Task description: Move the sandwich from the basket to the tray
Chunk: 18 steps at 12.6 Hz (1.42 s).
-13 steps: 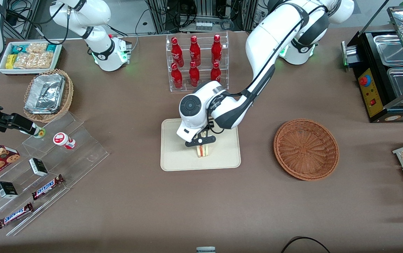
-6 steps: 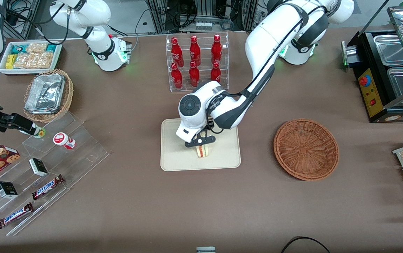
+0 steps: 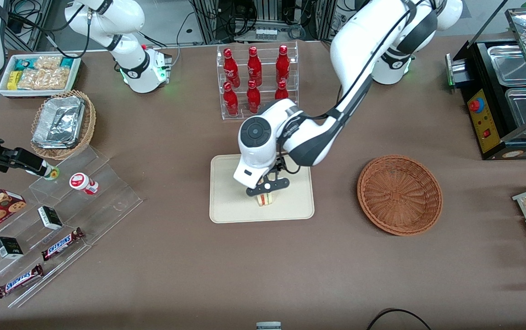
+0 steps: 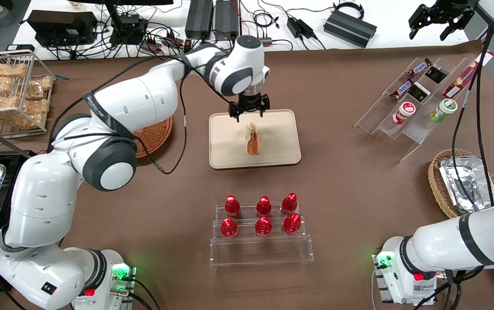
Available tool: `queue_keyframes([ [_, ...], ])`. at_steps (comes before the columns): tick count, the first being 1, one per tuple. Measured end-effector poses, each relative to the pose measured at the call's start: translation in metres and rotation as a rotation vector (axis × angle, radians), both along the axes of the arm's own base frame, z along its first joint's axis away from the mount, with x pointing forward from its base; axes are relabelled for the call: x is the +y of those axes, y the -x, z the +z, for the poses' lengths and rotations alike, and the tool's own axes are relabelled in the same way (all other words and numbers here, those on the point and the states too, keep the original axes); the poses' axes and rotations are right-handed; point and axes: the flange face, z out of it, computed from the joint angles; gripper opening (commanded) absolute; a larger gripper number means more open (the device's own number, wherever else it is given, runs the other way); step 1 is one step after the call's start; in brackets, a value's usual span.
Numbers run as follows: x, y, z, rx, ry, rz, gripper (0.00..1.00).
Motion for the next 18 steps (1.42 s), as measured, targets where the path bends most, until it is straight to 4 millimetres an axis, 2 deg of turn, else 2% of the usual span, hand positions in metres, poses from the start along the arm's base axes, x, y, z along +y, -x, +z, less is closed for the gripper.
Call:
queue_keyframes([
  [2, 0.015, -0.011, 0.023, -0.012, 0.005, -0.074, 1.00],
  [4, 0.039, -0.021, 0.055, -0.012, -0.014, -0.084, 1.00],
  [7, 0.099, -0.041, 0.097, 0.013, -0.049, -0.136, 1.00],
  [11, 0.176, -0.052, 0.114, 0.041, -0.064, -0.188, 1.00],
  [14, 0.240, -0.061, 0.127, 0.064, -0.037, -0.191, 1.00],
  [16, 0.282, -0.062, 0.140, 0.066, -0.025, -0.209, 1.00],
  [18, 0.313, -0.057, 0.151, 0.066, -0.017, -0.236, 1.00],
])
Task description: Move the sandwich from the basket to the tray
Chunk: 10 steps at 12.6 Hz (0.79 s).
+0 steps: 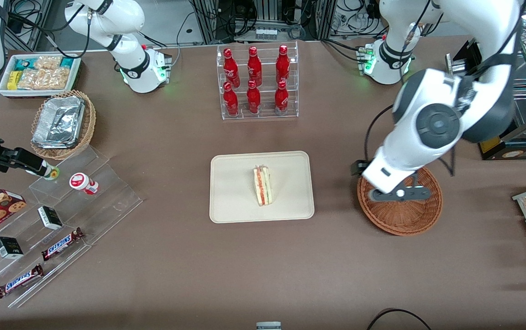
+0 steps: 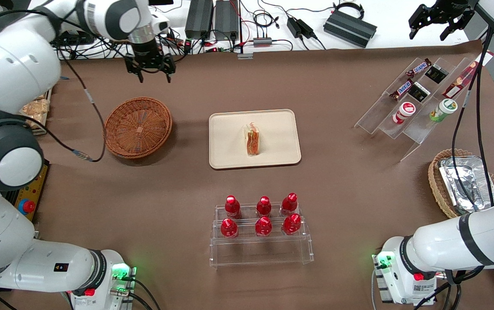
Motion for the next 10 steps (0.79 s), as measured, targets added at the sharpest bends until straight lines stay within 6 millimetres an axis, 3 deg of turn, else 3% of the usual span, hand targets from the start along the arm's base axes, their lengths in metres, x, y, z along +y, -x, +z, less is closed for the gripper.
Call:
queue_keyframes([
  [4, 0.055, 0.016, 0.021, 0.020, 0.027, -0.069, 1.00],
  [7, 0.105, 0.032, 0.048, 0.062, 0.034, -0.115, 1.00],
  [10, 0.143, 0.043, 0.072, 0.072, 0.032, -0.113, 1.00],
])
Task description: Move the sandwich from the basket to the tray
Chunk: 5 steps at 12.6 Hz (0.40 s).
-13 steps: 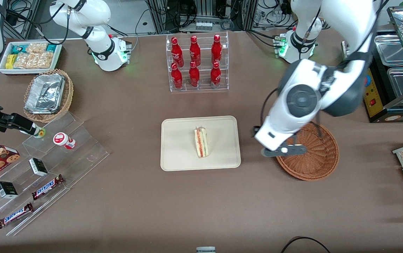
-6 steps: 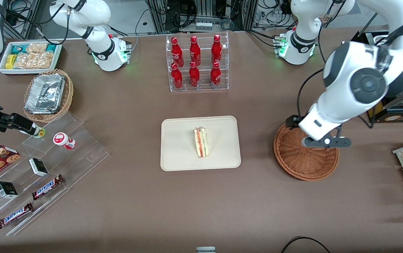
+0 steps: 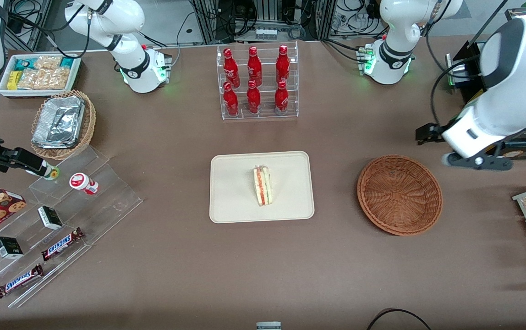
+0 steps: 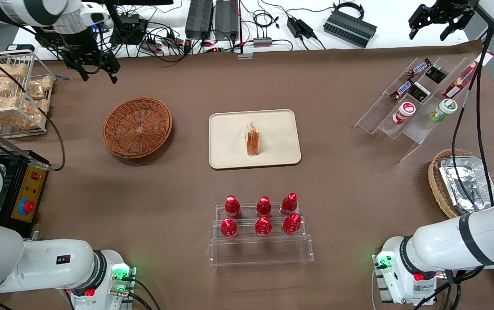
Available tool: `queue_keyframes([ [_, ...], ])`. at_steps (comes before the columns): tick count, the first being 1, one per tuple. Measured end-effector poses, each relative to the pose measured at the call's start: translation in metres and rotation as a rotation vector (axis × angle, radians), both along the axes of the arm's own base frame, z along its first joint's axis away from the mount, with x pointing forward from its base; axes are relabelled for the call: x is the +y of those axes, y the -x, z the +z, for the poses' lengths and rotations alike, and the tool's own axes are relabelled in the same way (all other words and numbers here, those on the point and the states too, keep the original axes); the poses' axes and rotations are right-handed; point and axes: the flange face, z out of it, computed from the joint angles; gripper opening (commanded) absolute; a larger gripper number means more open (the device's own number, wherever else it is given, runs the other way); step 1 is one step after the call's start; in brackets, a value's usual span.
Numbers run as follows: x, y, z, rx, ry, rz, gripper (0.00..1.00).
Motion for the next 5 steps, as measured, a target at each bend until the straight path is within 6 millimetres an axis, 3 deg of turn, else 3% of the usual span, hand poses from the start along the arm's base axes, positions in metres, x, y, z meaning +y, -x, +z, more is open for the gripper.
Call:
queue_keyframes([
  [5, 0.038, 0.019, 0.049, -0.022, -0.002, 0.054, 1.00],
])
